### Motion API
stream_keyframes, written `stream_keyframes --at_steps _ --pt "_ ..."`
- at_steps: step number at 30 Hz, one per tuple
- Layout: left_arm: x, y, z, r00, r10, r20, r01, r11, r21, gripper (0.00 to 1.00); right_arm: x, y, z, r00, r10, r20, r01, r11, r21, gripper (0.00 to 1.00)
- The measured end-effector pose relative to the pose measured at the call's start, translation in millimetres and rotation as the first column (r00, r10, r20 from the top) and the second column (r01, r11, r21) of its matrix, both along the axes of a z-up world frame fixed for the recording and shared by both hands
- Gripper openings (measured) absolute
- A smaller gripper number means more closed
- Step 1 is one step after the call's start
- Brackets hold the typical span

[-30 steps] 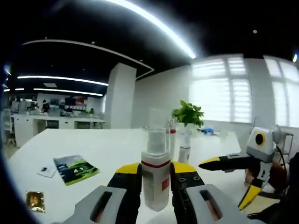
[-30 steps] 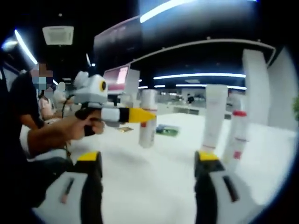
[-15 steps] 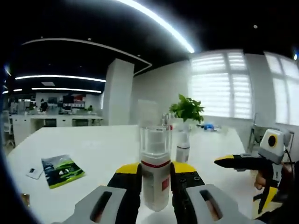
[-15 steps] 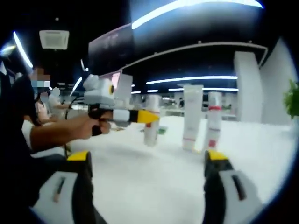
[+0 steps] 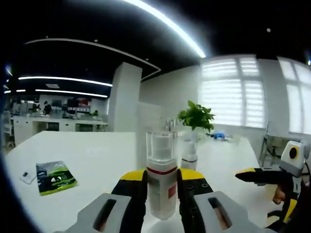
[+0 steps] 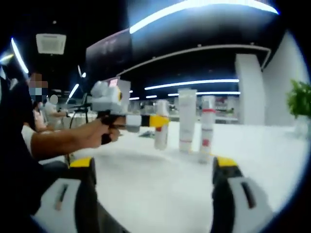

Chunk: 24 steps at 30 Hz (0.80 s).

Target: Arrange the skincare products in the storage area until every visible bottle or jar stands upright without overlapping.

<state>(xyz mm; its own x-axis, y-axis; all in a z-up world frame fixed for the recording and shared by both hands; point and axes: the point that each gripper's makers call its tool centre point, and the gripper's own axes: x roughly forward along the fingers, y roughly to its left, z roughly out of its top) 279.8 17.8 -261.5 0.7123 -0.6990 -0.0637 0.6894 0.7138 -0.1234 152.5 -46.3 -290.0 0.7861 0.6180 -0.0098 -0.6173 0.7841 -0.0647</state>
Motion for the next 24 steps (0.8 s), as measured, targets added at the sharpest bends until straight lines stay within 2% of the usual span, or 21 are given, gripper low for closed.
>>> stream_keyframes --at_steps 1,6,9,12,14,16,24 --pt "1.5 -1 -0.6 1.000 0.006 0.026 -0.006 1.000 0.022 0.23 -1 -1 -0.6 1.000 -0.002 0.001 0.002 1.000 0.001 1.00" --pt "3.2 -10 -6.5 1.000 0.013 0.018 -0.013 1.000 0.019 0.23 -4 -7 -4.5 1.000 -0.015 0.002 0.015 1.000 0.007 1.00" --pt "5.3 -15 -7.3 0.999 0.020 0.045 -0.021 1.000 0.022 0.23 -4 -9 -7.2 1.000 -0.019 0.002 0.019 1.000 0.002 1.00" --pt "7.1 -21 -10.4 0.999 -0.002 0.033 0.002 1.000 0.012 0.23 -4 -11 -7.0 1.000 -0.025 0.003 0.025 1.000 0.005 1.00" --pt "6.5 -25 -10.4 0.998 -0.026 0.062 0.024 1.000 0.019 0.23 -3 -12 -6.4 1.000 -0.024 0.005 0.024 1.000 0.010 1.00" --pt "6.0 -27 -12.9 0.997 -0.033 0.066 0.031 0.999 0.027 0.23 -4 -13 -6.5 1.000 -0.019 0.002 0.019 1.000 0.016 1.00" --pt "11.6 -31 -19.2 0.999 -0.029 0.038 0.028 1.000 0.010 0.23 -3 -16 -3.8 1.000 -0.028 0.007 0.028 0.999 0.031 1.00"
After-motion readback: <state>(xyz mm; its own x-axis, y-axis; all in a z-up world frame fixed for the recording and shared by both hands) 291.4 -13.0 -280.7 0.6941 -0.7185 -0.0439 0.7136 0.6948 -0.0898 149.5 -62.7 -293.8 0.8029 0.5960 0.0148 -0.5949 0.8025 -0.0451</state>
